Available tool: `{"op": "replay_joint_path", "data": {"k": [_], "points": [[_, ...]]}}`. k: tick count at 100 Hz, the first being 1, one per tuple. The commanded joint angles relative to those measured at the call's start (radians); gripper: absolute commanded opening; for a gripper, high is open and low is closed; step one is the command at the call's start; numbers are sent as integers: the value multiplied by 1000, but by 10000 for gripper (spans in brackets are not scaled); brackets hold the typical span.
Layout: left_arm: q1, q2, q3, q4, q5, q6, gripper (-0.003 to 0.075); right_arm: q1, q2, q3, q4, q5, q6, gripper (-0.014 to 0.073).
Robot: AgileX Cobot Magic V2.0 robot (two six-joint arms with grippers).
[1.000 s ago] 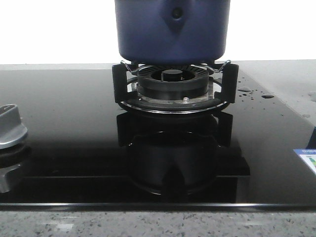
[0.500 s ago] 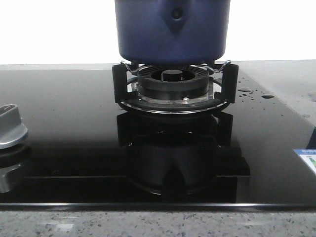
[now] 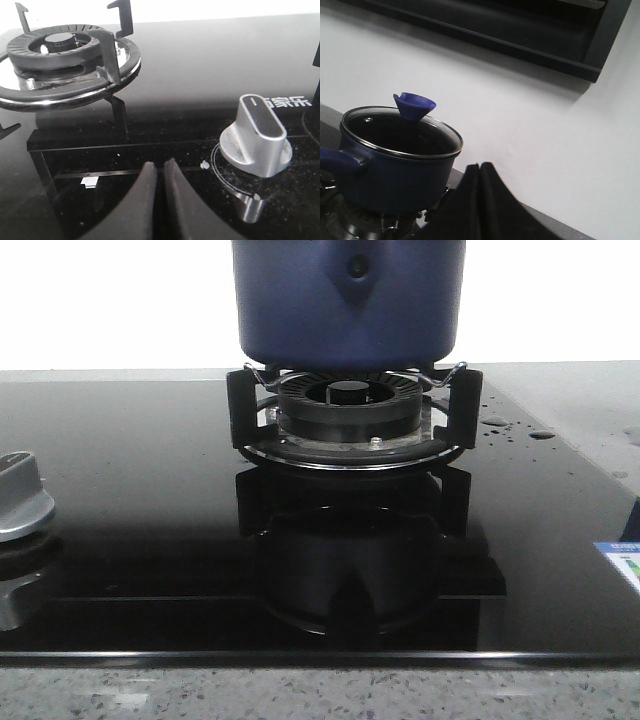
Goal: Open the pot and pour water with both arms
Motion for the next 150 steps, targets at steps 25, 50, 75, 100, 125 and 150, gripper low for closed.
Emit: {"op": "replay_joint_path", "data": {"k": [25,50,75,100,125,150], "points": [[-3,-32,45,-9,-48,-2,-20,1,8,-25,19,5,-6,-64],[-3,-32,45,-9,-48,-2,-20,12,8,-1,58,177,-6,-64],[-3,-32,45,-9,-50,-2,-20,86,-53,111,1006,512,-843,-64],[-3,-32,45,-9,-52,-2,-20,17,-238,315,1154,523,-919,-64],[-3,-32,45,-9,-52,-2,-20,-61,-330,416,1234,508,-919,-64],[-3,-32,45,-9,-52,-2,-20,-61,-348,416,1244,676,-919,-64]]}}
